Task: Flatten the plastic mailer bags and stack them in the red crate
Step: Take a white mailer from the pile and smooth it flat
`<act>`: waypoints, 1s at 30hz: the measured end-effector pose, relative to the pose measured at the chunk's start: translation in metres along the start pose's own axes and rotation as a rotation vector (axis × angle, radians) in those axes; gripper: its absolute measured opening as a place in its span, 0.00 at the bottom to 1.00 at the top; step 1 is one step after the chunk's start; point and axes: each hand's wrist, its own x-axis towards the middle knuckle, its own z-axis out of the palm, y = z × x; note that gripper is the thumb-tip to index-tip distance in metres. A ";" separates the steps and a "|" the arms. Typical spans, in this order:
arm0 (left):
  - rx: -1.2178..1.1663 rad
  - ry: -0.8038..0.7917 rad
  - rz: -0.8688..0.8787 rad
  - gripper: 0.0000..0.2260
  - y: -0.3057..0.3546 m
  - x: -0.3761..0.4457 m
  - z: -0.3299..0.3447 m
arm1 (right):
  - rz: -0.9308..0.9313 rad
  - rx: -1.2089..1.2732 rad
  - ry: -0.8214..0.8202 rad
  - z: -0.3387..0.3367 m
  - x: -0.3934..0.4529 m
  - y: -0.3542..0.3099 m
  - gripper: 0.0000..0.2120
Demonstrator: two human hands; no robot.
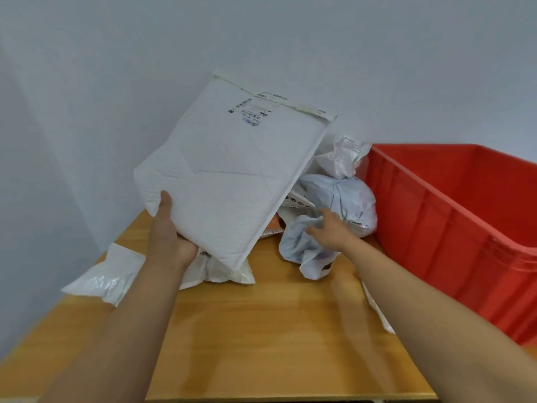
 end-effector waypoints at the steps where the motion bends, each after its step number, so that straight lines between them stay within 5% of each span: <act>1: 0.003 -0.007 0.001 0.20 0.001 -0.002 -0.002 | -0.011 -0.020 -0.015 -0.001 -0.002 -0.002 0.35; 6: -0.002 -0.014 -0.032 0.20 -0.005 -0.005 -0.008 | 0.062 -0.330 0.211 -0.036 -0.055 -0.005 0.27; 11: -0.025 -0.030 -0.095 0.17 -0.030 -0.011 -0.004 | 0.380 -0.696 -0.228 -0.038 -0.125 0.036 0.21; 15: -0.075 -0.071 -0.129 0.20 -0.042 -0.014 -0.004 | 0.354 -0.726 -0.205 -0.019 -0.125 0.055 0.21; 27: 0.094 -0.017 -0.084 0.17 -0.008 -0.023 -0.045 | 0.190 -0.266 0.240 -0.007 -0.042 0.068 0.18; 30: 0.191 -0.024 -0.093 0.15 0.004 -0.027 -0.059 | 0.171 0.596 0.352 -0.026 -0.062 0.039 0.31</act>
